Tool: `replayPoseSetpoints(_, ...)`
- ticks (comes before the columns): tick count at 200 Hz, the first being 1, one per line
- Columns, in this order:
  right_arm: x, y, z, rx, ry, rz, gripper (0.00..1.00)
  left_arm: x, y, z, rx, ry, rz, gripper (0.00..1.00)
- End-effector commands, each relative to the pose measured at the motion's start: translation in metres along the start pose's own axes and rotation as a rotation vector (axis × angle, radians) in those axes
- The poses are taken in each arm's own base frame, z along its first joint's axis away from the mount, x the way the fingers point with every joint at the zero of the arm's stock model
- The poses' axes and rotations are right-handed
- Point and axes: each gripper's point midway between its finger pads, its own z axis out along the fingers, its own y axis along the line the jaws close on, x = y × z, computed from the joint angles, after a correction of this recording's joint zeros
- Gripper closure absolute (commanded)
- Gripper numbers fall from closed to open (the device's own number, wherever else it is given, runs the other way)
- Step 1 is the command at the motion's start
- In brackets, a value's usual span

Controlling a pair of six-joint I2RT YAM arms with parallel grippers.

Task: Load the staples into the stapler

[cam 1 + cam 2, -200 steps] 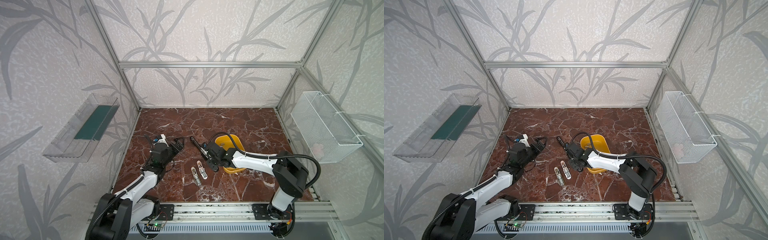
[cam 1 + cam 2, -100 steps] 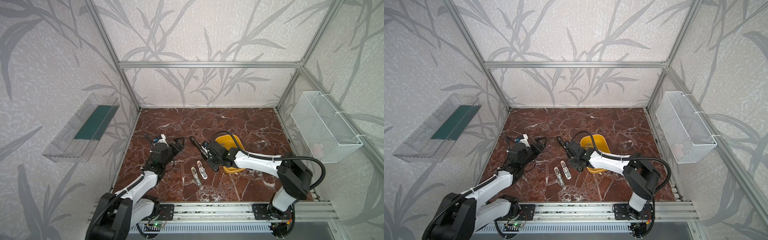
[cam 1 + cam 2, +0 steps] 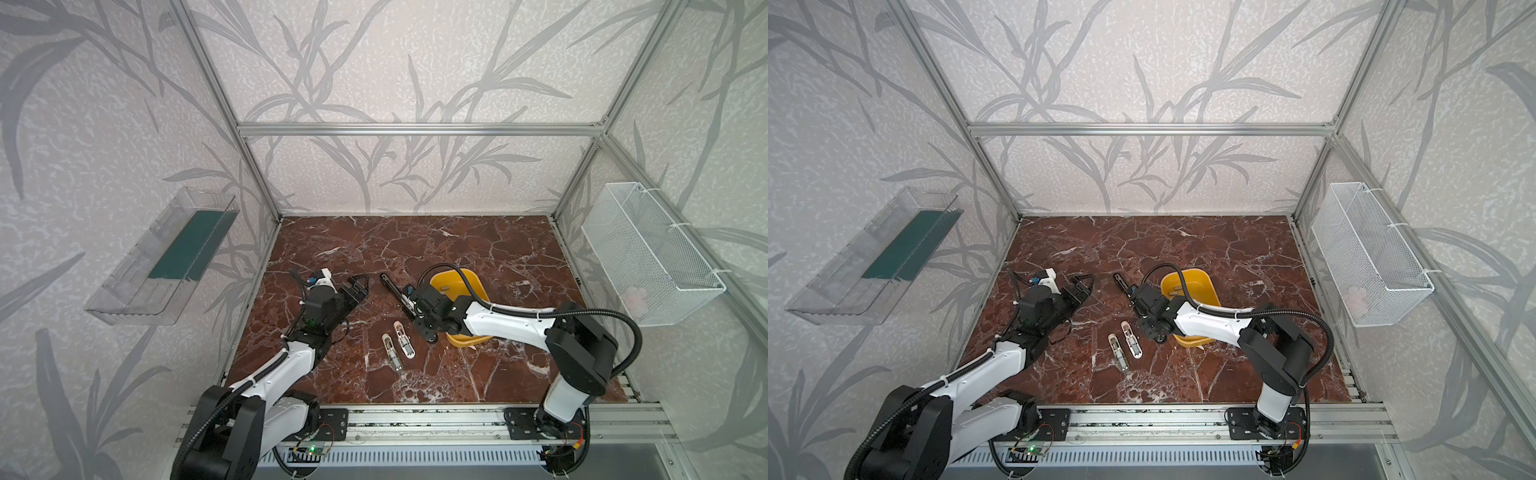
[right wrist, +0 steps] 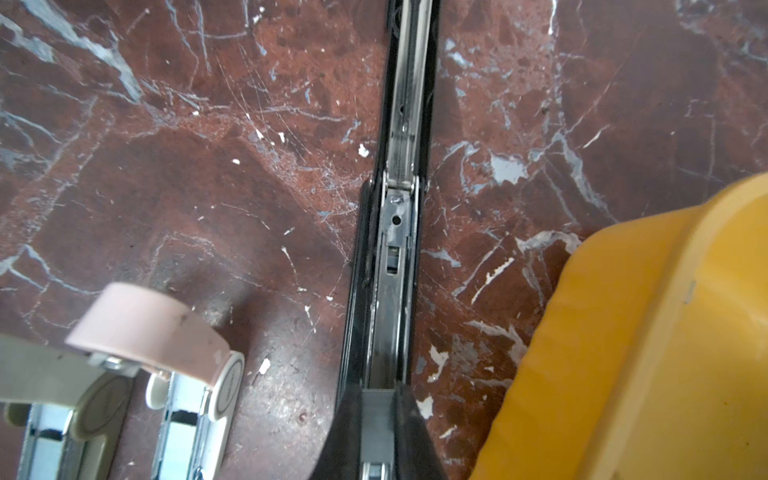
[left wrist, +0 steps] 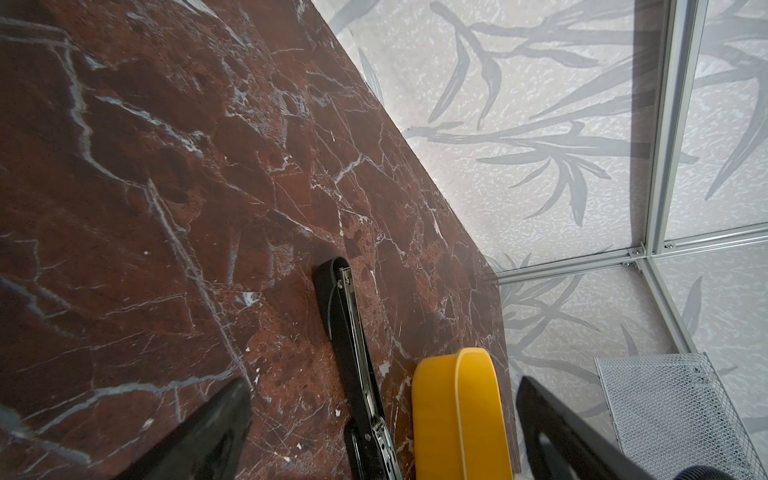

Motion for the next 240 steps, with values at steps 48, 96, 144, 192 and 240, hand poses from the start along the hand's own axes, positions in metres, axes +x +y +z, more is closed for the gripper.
replayPoseSetpoints(48, -0.006, -0.005, -0.001, 0.022, 0.0, -0.007, 1.0, -0.01, -0.019, 0.002, 0.053, -0.02, -0.005, 0.01)
replayPoseSetpoints(96, -0.009, -0.002, -0.007, -0.002, -0.03, -0.012, 1.0, -0.01, -0.018, 0.002, 0.051, -0.02, -0.005, 0.01)
replayPoseSetpoints(144, -0.014, -0.007, -0.016, 0.016, -0.06, -0.01, 1.0, -0.009, -0.018, 0.002, 0.051, -0.019, -0.007, 0.01)
replayPoseSetpoints(192, -0.014, -0.008, -0.012, 0.027, -0.044, -0.013, 1.0, -0.009, -0.017, 0.003, 0.048, -0.016, -0.007, 0.01)
replayPoseSetpoints(240, -0.008, -0.006, -0.003, 0.023, -0.014, -0.017, 1.0, -0.008, -0.018, 0.003, 0.051, -0.013, -0.01, 0.01)
